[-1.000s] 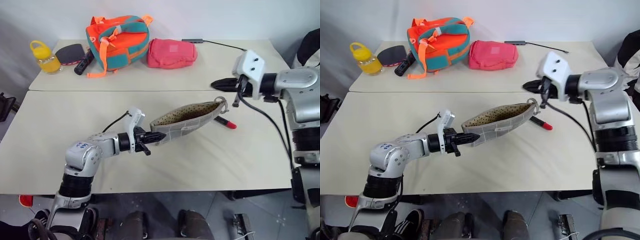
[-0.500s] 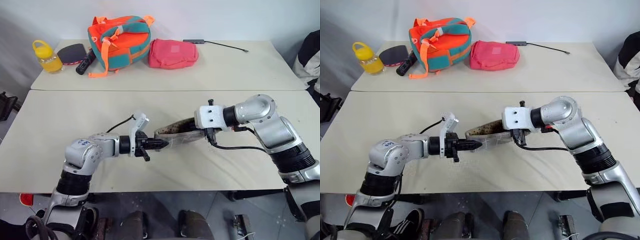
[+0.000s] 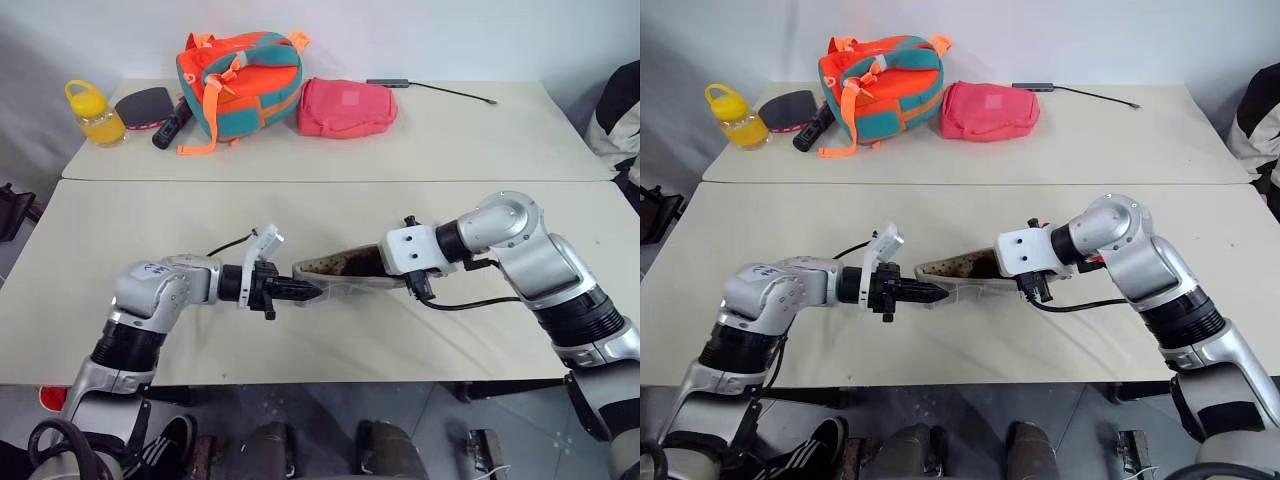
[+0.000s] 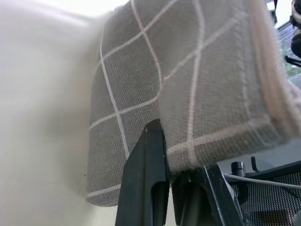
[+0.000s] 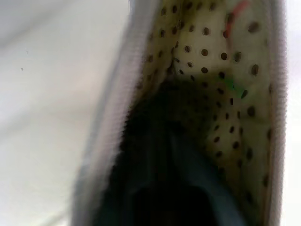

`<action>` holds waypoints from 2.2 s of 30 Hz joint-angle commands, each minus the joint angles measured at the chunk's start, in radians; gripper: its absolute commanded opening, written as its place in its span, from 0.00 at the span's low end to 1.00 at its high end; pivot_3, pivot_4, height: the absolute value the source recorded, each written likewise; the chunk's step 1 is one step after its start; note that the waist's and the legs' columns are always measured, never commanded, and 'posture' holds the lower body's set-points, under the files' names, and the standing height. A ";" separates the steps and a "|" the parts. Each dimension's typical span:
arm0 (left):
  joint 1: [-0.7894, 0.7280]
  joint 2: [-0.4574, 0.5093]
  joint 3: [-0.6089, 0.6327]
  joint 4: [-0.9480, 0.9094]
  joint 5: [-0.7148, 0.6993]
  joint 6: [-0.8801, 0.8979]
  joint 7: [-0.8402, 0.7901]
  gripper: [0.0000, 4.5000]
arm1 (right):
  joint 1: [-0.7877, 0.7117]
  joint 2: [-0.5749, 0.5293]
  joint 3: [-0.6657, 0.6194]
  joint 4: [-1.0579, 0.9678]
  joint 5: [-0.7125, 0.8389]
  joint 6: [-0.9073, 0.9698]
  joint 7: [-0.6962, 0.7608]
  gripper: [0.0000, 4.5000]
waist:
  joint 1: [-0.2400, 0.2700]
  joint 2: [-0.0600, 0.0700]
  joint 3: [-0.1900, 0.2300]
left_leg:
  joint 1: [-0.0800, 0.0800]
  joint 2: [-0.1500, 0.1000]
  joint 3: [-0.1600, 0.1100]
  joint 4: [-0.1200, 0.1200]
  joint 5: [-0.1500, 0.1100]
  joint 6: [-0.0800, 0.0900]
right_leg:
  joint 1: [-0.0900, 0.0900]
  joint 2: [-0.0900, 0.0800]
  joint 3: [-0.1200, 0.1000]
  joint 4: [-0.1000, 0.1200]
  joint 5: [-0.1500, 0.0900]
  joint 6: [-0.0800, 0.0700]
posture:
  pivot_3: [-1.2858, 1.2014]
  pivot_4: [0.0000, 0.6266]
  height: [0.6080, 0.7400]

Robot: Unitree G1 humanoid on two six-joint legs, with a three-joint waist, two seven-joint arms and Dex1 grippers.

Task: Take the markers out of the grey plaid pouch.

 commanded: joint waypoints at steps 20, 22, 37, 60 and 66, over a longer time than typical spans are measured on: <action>-0.047 -0.077 0.007 0.057 0.004 -0.008 -0.036 0.00 | -0.049 0.135 0.074 0.222 -0.200 -0.224 -0.155 0.36 | -0.002 0.000 0.000 | 0.000 0.000 -0.001 0.006 0.000 0.000 | 0.000 0.000 0.001 0.007 0.000 0.000 | 0.52 0.24 1.00; -0.047 -0.079 0.009 0.060 0.004 -0.007 -0.038 0.00 | -0.049 0.152 0.083 0.254 -0.218 -0.258 -0.182 0.36 | -0.003 0.000 0.000 | 0.000 0.000 -0.001 0.007 0.000 0.000 | 0.000 0.000 0.001 0.007 0.000 0.000 | 0.52 0.24 1.00; -0.037 -0.094 0.016 0.046 0.021 -0.013 -0.019 0.00 | -0.018 0.214 0.111 0.374 -0.274 -0.295 -0.203 0.22 | -0.024 -0.001 -0.001 | 0.003 0.001 -0.001 0.006 0.000 0.000 | 0.001 -0.001 0.001 0.009 0.000 -0.001 | 0.52 0.24 1.00; -0.024 -0.036 0.034 0.044 -0.031 0.027 -0.128 0.00 | 0.057 -0.127 -0.038 -0.297 0.152 0.415 0.199 0.01 | -0.005 -0.001 -0.001 | 0.000 0.000 -0.003 0.005 -0.001 0.000 | 0.000 -0.001 0.000 0.006 0.000 -0.001 | 0.52 0.24 1.00; -0.049 -0.067 0.072 0.095 -0.077 0.081 -0.151 0.00 | 0.059 -0.093 -0.002 -0.266 0.123 0.350 0.091 0.01 | 0.000 -0.002 -0.001 | -0.001 0.000 -0.003 0.006 -0.001 0.001 | 0.000 -0.002 0.000 0.005 0.000 -0.001 | 0.52 0.24 1.00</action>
